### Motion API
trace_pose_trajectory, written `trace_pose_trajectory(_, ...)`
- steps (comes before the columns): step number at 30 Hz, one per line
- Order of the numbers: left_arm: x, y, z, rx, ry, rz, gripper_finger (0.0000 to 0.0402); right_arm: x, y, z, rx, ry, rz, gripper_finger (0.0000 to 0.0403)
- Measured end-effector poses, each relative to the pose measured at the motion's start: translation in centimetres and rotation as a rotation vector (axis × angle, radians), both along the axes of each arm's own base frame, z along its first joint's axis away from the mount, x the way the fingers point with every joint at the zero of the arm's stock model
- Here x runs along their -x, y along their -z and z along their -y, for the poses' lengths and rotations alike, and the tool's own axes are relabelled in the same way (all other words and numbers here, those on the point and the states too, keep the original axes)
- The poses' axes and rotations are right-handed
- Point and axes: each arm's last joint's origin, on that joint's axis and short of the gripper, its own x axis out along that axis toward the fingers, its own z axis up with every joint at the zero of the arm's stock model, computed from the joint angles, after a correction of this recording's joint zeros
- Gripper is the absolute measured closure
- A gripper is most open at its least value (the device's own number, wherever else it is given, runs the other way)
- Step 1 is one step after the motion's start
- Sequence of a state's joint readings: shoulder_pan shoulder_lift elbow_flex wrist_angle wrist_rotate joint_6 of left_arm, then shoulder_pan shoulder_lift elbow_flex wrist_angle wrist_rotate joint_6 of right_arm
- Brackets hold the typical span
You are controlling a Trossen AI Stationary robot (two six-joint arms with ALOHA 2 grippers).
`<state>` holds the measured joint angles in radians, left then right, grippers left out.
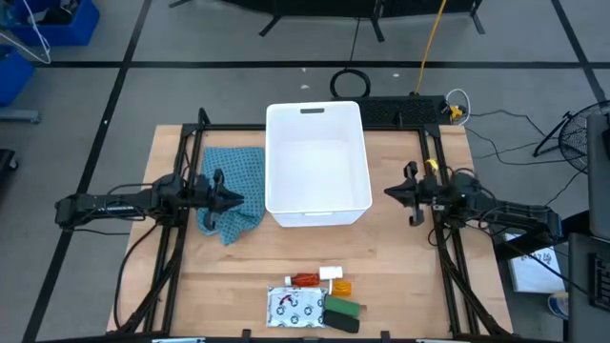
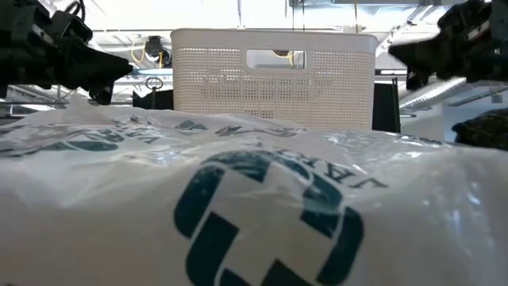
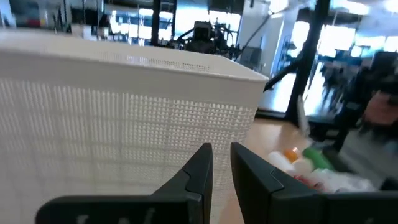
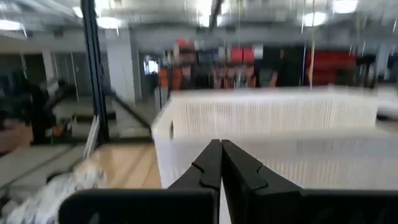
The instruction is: Pick & place medical supplies in basket/bin
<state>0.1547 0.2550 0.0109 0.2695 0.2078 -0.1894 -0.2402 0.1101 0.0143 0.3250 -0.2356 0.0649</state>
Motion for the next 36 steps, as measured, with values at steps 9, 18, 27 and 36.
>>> trace_pose_trajectory(9, 0.0, 0.1, -0.1, 0.062, -0.043, -0.009, 0.0339, 0.3, -5.3, -0.7, 0.165, -0.029, 0.154, 0.0372)
trace_pose_trajectory(18, 0.0, 0.1, -0.2, 0.055, -0.082, -0.012, 0.0339, -3.1, -13.0, -2.5, 0.176, -0.091, -0.109, 0.032)
trace_pose_trajectory(27, 0.0, 0.1, -0.4, 0.048, -0.137, -0.01, 0.0339, -9.3, -16.2, -9.8, 0.279, -0.105, -0.502, 0.0291)
trace_pose_trajectory(36, 0.0, 0.1, -0.7, -0.053, -0.248, -0.014, 0.0339, -12.1, -15.3, -19.9, 0.373, -0.01, -0.594, 0.028)
